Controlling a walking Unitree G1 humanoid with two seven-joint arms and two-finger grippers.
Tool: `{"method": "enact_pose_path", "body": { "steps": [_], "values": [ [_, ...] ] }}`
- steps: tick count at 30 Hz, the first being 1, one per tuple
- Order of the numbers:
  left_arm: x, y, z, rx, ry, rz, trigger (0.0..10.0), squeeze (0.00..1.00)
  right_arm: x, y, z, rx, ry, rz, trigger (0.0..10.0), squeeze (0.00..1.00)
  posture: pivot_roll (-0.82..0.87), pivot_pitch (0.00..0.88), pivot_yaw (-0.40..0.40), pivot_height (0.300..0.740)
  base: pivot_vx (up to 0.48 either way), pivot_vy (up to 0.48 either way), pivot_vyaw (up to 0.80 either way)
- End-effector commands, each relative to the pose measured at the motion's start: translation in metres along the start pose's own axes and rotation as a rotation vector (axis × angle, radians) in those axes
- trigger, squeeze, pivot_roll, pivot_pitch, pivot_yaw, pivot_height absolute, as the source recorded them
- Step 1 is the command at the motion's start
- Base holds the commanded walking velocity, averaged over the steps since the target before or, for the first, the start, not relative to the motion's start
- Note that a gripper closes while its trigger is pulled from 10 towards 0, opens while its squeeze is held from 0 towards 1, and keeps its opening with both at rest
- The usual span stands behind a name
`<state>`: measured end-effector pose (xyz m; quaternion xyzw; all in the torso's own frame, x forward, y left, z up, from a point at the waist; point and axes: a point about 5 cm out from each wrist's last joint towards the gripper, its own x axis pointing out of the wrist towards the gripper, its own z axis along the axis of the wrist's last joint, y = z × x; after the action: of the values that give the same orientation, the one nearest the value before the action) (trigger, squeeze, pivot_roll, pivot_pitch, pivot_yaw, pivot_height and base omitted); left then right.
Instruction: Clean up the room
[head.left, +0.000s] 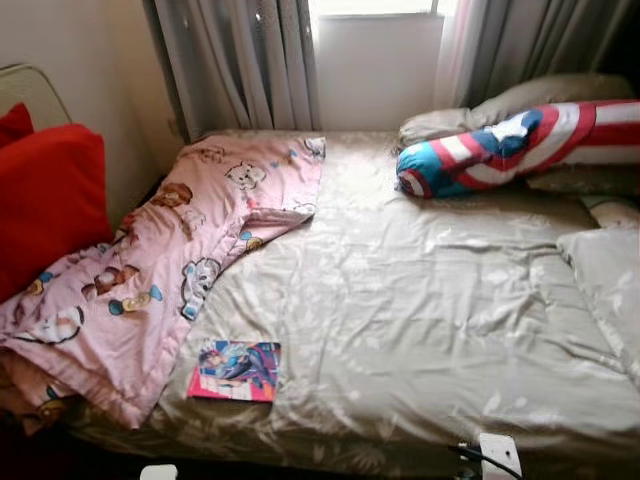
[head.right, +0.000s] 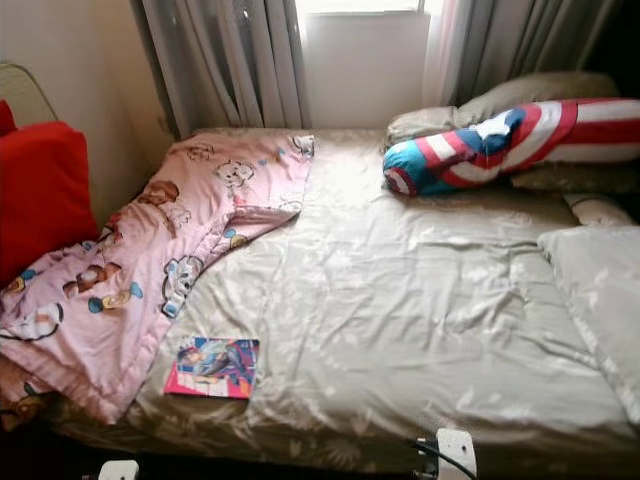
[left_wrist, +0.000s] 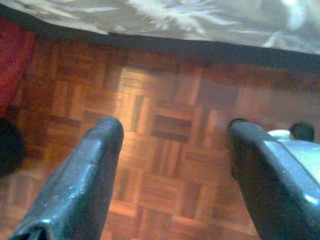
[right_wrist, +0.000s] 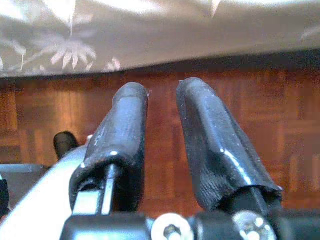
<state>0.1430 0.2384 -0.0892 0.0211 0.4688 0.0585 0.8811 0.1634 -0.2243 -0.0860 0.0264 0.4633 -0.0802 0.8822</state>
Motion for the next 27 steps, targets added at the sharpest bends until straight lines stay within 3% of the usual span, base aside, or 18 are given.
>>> {"method": "enact_pose_path", "body": {
  "steps": [1, 27],
  "values": [
    [-0.0012, 0.0036, -0.0036, 0.007, 0.016, 0.009, 10.0, 0.0, -0.0003, 0.0022, -0.0034, 0.008, 0.01, 0.005, 10.0, 0.0, -0.13, 0.0, 0.058, 0.74, 0.0, 0.48, 0.0],
    [-0.0022, 0.0032, -0.008, 0.002, 0.026, 0.016, 10.0, 0.0, -0.0013, 0.0019, -0.0073, -0.005, 0.017, 0.012, 10.0, 0.0, -0.14, 0.0, 0.064, 0.74, 0.0, 0.48, 0.0]
  ]
}}
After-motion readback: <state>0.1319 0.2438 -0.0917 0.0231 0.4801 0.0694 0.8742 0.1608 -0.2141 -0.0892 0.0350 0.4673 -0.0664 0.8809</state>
